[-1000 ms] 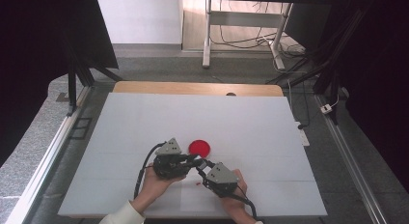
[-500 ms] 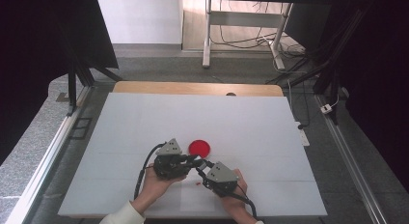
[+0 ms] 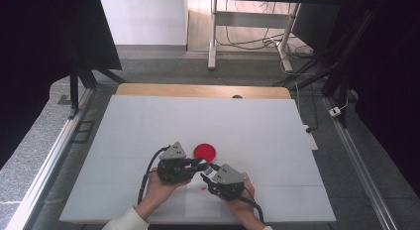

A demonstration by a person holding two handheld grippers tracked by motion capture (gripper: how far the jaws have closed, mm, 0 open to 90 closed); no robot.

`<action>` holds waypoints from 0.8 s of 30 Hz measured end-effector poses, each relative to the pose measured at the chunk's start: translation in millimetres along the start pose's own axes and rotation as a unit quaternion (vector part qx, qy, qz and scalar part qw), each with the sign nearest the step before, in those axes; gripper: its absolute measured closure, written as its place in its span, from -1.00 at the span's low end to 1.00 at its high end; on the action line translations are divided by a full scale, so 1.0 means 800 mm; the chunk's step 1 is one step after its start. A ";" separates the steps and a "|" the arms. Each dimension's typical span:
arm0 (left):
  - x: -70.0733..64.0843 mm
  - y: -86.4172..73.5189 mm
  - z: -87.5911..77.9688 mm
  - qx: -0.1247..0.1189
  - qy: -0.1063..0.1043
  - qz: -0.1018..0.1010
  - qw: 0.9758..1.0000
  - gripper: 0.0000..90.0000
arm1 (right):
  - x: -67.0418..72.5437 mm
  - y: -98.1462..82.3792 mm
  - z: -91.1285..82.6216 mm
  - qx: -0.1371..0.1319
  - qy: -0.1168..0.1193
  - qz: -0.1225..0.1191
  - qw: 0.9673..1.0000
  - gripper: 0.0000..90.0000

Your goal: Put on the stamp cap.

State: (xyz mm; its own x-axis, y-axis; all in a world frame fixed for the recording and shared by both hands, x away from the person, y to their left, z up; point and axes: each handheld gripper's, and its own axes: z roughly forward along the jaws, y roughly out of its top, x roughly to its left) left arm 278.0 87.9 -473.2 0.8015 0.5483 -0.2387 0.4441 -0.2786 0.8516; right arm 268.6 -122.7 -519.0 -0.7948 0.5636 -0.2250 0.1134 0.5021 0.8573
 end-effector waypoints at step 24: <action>0.009 0.004 -0.013 -0.007 0.013 0.007 1.000 0.68 | -0.069 -0.041 -0.067 0.014 -0.004 0.064 0.998 0.04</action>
State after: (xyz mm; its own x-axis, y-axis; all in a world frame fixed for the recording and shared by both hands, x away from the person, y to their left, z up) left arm 280.8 99.1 -467.5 0.7975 0.5639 -0.2146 0.4264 -0.2751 0.8617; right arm 276.9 -205.2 -509.7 -0.7678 0.6297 -0.1184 0.2299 0.4432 0.8664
